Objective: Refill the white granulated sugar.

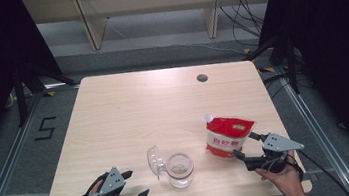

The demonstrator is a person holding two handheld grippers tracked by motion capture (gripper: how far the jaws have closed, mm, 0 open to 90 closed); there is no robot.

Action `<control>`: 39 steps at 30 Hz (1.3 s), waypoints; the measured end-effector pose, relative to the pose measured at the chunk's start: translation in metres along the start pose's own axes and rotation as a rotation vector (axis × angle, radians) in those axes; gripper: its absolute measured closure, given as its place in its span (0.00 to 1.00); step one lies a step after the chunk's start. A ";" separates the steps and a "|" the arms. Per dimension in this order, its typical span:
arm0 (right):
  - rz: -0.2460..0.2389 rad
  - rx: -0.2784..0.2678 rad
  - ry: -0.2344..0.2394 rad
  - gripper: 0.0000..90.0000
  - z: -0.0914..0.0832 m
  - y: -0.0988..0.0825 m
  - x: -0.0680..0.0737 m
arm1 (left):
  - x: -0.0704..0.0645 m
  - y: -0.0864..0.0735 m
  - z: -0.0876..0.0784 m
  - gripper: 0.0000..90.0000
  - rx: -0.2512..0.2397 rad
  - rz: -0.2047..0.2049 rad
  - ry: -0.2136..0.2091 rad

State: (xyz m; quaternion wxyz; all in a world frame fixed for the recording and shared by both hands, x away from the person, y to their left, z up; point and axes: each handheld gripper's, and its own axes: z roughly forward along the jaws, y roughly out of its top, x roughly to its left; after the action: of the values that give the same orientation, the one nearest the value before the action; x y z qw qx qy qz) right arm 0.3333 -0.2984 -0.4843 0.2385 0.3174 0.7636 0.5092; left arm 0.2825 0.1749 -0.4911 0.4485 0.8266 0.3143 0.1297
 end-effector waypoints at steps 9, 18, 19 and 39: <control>-0.038 -0.056 0.030 0.28 0.012 0.005 -0.002 | 0.001 -0.001 0.001 0.19 0.018 0.013 0.007; -0.028 -0.038 0.066 0.44 0.017 0.008 0.004 | 0.001 -0.001 0.001 0.19 0.025 0.024 0.002; -0.049 -0.039 0.043 0.44 0.017 0.009 0.004 | 0.000 -0.001 0.001 0.20 0.014 0.008 -0.002; 0.105 -0.028 -0.241 0.48 0.023 0.014 0.055 | 0.000 -0.001 0.003 0.21 0.017 0.031 -0.017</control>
State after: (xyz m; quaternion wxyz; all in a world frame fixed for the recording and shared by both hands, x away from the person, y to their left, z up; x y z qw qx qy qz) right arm 0.3149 -0.2396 -0.4823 0.3059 0.4124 0.7045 0.4899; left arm 0.2835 0.1731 -0.4938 0.4423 0.8361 0.2988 0.1270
